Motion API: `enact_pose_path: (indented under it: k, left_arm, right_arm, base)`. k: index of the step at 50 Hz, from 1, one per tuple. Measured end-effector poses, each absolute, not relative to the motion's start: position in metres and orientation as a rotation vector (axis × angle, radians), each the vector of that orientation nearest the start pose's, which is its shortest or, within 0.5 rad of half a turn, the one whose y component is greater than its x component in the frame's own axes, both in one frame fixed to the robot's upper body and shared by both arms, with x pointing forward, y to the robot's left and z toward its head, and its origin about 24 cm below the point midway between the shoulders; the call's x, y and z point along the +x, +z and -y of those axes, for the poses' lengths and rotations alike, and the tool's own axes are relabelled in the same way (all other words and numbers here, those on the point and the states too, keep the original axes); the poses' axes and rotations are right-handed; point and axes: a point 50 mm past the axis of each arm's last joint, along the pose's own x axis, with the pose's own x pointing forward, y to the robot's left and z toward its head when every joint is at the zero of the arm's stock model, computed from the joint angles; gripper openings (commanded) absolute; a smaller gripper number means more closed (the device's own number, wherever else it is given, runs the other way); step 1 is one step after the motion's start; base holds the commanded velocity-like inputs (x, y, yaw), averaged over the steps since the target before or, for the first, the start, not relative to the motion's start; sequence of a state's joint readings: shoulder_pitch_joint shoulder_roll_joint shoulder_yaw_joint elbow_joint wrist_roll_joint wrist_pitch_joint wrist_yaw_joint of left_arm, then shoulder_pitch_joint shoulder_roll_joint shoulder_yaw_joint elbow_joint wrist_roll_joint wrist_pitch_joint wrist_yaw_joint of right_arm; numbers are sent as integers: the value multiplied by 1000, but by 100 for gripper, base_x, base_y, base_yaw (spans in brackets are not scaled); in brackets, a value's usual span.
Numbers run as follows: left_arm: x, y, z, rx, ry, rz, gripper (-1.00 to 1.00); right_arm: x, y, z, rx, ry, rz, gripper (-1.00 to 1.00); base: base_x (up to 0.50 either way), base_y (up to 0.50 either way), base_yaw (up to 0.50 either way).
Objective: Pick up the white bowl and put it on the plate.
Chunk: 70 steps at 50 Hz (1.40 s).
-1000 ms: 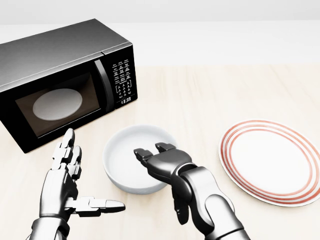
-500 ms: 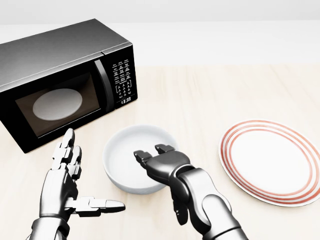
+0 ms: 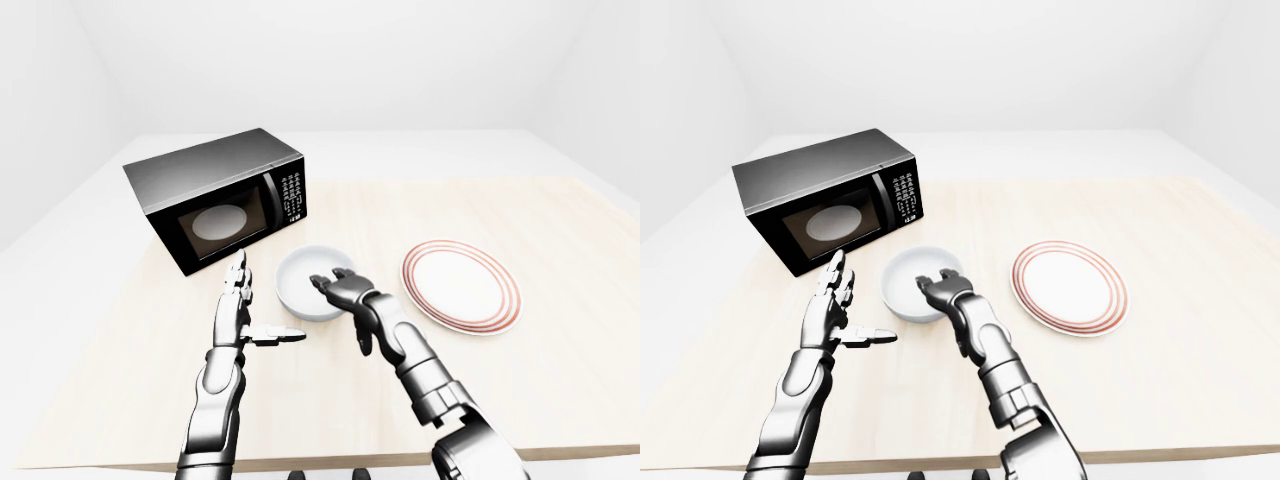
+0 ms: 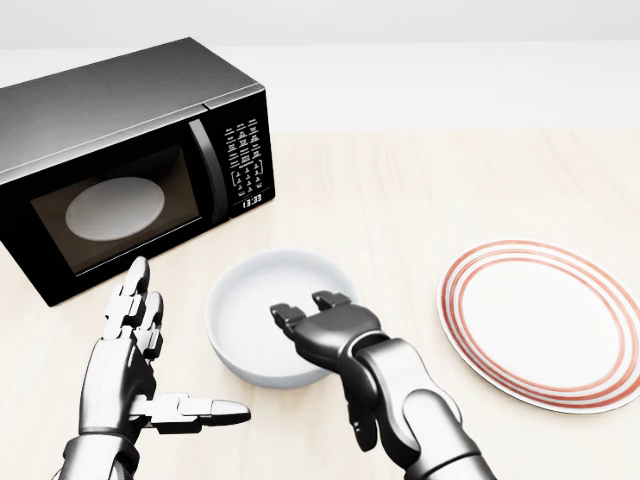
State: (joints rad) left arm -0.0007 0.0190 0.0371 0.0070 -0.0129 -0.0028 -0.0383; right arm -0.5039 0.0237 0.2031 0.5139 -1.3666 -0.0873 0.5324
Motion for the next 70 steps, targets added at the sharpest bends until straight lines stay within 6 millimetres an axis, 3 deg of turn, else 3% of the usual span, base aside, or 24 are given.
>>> enact_pose_path:
  k: [4, 5, 6, 7, 31, 52, 70]
  left_arm:
    - [254, 40, -160, 6, -2, -3, 100]
    - [254, 40, -160, 6, -2, -3, 100]
    - [254, 40, -160, 6, -2, -3, 100]
    - [254, 40, -160, 6, -2, -3, 100]
    - [254, 40, -160, 6, -1, -3, 100]
    - [254, 40, -160, 6, -1, -3, 100]
    - [254, 40, -160, 6, -1, -3, 100]
  right_arm:
    - [321, 36, 53, -1515, 784, -124, 100]
    - [321, 36, 53, -1516, 784, -125, 64]
    - [321, 36, 53, -1516, 784, -124, 11]
    - [321, 36, 53, -1516, 784, -125, -100]
    - [327, 46, 48, -1498, 713, -42, -100]
    - [328, 76, 45, -1502, 580, 114, -100]
    - [328, 89, 49, -1578, 445, 218, -100]
  base:
    - [0, 0, 0]
    - [0, 0, 0]
    - [0, 0, 0]
    - [0, 0, 0]
    - [0, 0, 0]
    - [0, 0, 0]
    - [0, 0, 0]
